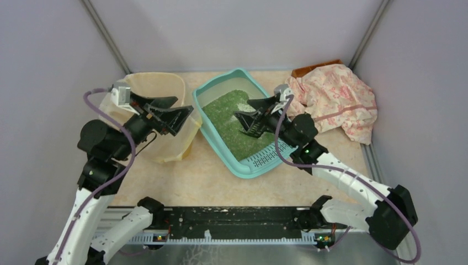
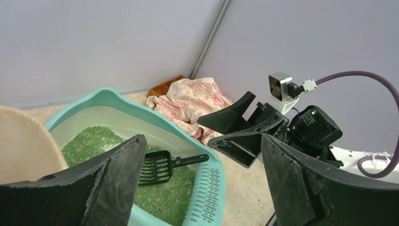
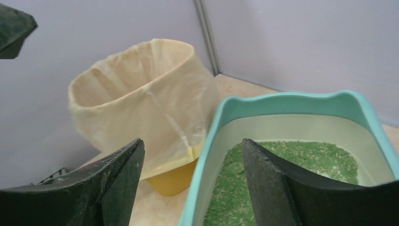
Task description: Clean the litter box
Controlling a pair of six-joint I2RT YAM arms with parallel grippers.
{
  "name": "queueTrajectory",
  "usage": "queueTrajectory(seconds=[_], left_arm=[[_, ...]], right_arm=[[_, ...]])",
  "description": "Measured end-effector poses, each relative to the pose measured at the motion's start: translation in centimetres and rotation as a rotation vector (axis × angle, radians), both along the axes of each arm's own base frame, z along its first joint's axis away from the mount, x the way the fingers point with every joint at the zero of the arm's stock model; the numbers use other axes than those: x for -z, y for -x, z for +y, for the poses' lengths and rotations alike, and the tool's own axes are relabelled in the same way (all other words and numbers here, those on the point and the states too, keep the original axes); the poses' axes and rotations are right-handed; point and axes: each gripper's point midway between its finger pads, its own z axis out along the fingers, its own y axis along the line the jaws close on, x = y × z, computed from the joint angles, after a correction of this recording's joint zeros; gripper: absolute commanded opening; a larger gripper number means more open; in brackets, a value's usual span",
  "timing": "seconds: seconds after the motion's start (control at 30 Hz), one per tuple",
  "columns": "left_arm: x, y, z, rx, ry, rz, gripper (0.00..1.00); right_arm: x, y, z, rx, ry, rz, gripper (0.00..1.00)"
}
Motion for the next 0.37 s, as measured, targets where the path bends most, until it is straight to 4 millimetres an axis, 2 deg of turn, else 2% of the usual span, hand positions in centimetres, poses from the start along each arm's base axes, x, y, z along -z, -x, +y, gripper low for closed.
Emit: queueTrajectory(seconds=[0.13, 0.2, 0.3, 0.37], left_arm=[[-0.4, 3.0, 1.8, -0.018, 0.003, -0.047, 0.99], [-1.1, 4.6, 2.8, -0.029, 0.01, -0.088, 0.99], [-1.8, 6.1, 3.7, -0.034, 0.019, -0.128, 0.99], [-1.6, 6.1, 3.6, -0.032, 0.014, -0.124, 0.99]], right_arm=[[-0.6, 3.8, 0.0, -0.029, -0.014, -0.03, 0.75], [-0.3, 5.0, -0.3, -0.025, -0.016, -0.034, 0.75], [1.2, 5.8, -1.1, -0.001, -0.003, -0.017, 0.75], [2.2, 5.7, -1.5, 0.019, 0.022, 0.0, 0.75]])
